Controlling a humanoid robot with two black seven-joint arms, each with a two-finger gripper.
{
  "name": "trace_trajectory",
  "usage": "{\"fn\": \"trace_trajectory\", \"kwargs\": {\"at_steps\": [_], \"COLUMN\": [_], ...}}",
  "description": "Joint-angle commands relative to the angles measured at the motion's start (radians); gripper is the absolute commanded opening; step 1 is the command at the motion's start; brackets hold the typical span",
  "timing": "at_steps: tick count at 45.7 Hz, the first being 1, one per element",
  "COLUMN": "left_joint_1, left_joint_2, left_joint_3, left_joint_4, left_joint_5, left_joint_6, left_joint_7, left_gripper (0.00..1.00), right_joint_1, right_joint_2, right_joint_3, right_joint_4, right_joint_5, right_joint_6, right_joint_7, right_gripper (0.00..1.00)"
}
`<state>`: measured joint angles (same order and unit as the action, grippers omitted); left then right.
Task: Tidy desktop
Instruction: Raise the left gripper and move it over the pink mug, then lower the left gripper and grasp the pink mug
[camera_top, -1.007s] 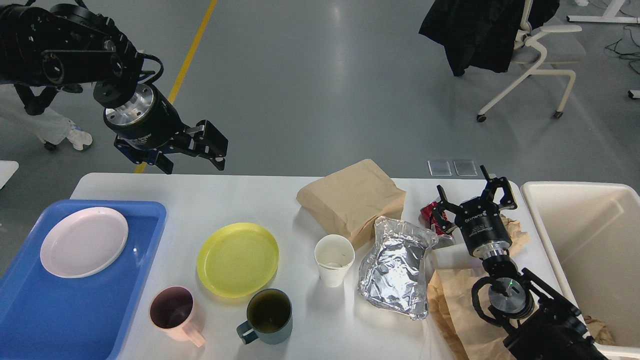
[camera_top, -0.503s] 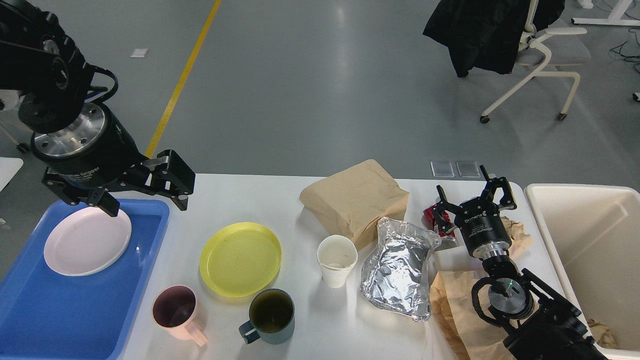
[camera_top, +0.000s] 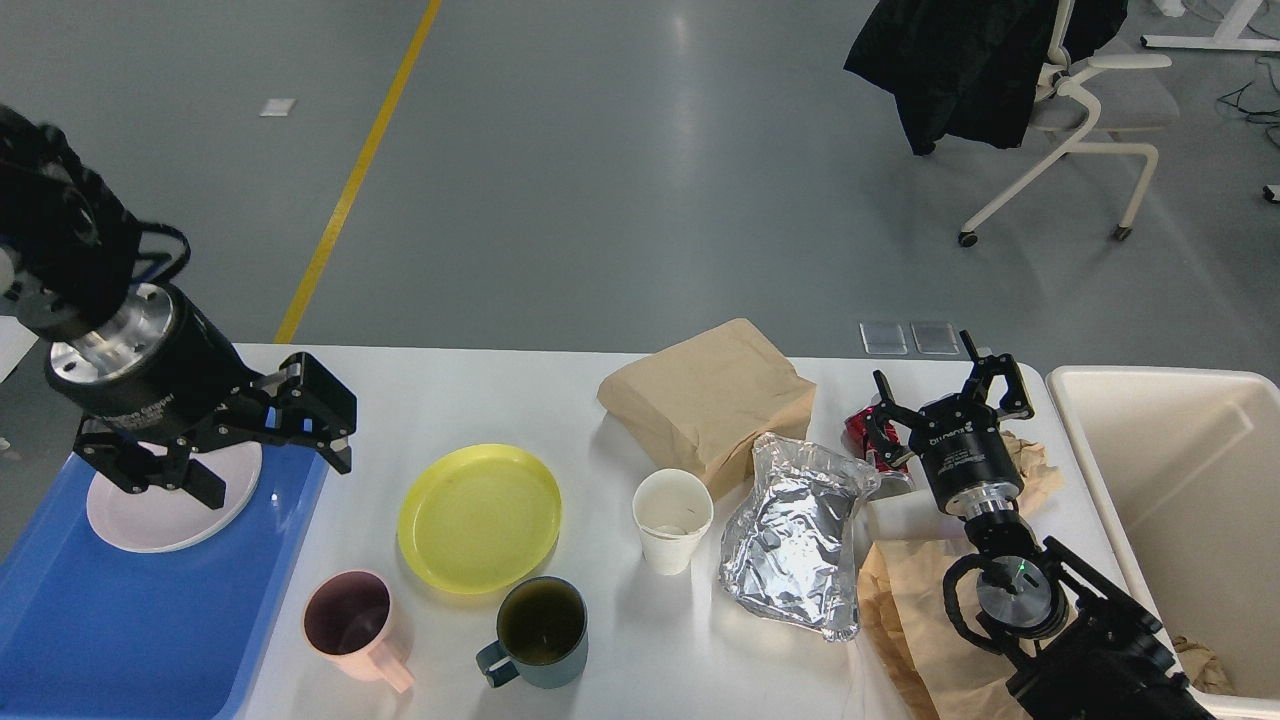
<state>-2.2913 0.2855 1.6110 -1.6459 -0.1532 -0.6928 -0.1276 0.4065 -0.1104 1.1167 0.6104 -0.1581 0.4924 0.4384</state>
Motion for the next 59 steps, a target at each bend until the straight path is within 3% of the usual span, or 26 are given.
{"fn": "trace_trajectory", "kwargs": {"at_steps": [1,7,12,22,38,41,51,59], "left_joint_1": [0.217,0.375,0.435,0.644,0.774,0.78,0.8,0.834], "left_joint_2": [0.052,0.136,0.15,0.141,0.143,0.141,0.139,0.143], "left_joint_3": [-0.014,-0.072,-0.108,-0.216,-0.27,-0.27,-0.279,-0.339], "left_joint_4": [0.018,0.026,0.034,0.149,0.253,0.253,0.248,0.251], "left_joint_5": [0.058,0.101,0.124,0.175,0.225,0.227,0.366,0.393], "left_joint_6": [0.18,0.418,0.512,0.526,0.555,0.596,0.608,0.615], "left_joint_7": [0.008,0.008,0.006,0.006,0.008,0.006,0.006,0.006], "left_gripper": [0.98,0.98,0.98,0.98,0.96,0.9,0.38,0.15], "right_joint_1": [0.0,0.0,0.0,0.0,0.0,0.0,0.0,0.0], "right_joint_2": [0.0,0.0,0.0,0.0,0.0,0.0,0.0,0.0], "right_joint_3": [0.0,0.0,0.0,0.0,0.0,-0.001,0.0,0.0], "right_joint_4": [0.0,0.0,0.0,0.0,0.002,0.0,0.0,0.0], "right_joint_5": [0.0,0.0,0.0,0.0,0.0,0.0,0.0,0.0], "right_joint_6": [0.0,0.0,0.0,0.0,0.0,0.0,0.0,0.0], "right_joint_7": [0.0,0.0,0.0,0.0,0.0,0.0,0.0,-0.001], "right_gripper": [1.0,1.0,1.0,1.0,1.0,1.0,1.0,1.0]}}
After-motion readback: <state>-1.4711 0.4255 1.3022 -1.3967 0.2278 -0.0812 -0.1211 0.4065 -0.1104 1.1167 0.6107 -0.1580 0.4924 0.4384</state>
